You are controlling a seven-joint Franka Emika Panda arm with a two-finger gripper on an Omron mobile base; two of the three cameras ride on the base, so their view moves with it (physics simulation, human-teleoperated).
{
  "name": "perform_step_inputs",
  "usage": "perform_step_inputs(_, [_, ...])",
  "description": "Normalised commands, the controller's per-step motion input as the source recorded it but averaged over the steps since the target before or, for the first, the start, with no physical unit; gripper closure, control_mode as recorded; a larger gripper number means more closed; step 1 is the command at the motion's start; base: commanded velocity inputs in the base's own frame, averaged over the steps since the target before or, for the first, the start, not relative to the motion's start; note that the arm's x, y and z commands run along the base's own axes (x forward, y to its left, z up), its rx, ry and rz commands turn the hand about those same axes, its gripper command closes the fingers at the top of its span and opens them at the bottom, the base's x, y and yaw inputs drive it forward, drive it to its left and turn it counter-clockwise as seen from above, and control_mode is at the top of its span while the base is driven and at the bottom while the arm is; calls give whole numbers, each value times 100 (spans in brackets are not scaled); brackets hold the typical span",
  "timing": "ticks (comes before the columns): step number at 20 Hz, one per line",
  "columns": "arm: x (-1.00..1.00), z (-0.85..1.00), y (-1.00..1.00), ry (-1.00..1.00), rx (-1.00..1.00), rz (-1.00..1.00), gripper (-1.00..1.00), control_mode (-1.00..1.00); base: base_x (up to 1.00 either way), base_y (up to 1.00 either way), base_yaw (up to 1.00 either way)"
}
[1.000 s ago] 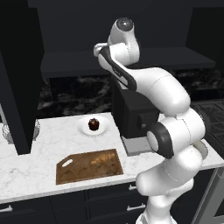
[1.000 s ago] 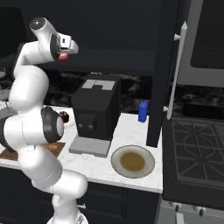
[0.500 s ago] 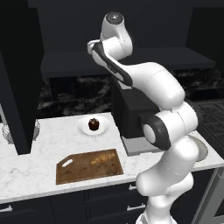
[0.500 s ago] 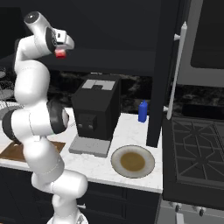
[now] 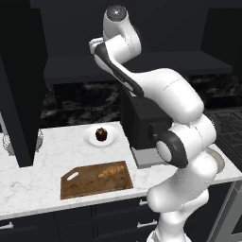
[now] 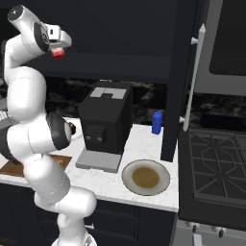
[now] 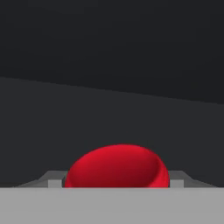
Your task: From the different types of pastries on the counter, select a croissant and place it on the cutting board. Then retrieve a jar of jam from the cabinet and place it alongside the croissant on the cutting board.
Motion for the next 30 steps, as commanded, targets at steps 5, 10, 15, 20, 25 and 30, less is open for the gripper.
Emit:
perform_step_inputs(5, [-100, -2, -21, -50, -2, 20, 100, -100, 0, 0, 0])
perform_step_inputs(10, [-100, 17, -6, -11, 23, 0, 100, -100, 0, 0, 0])
perform_step_inputs(15, [-100, 11, -17, 0, 32, 0, 100, -100, 0, 0, 0])
perform_step_inputs(20, [-100, 46, -1, -14, 31, 0, 100, -100, 0, 0, 0])
perform_step_inputs(25, [-100, 42, 0, -1, 30, 0, 100, -100, 0, 0, 0])
perform_step_inputs(30, [-83, 8, 0, 9, 11, 0, 100, -100, 0, 0, 0])
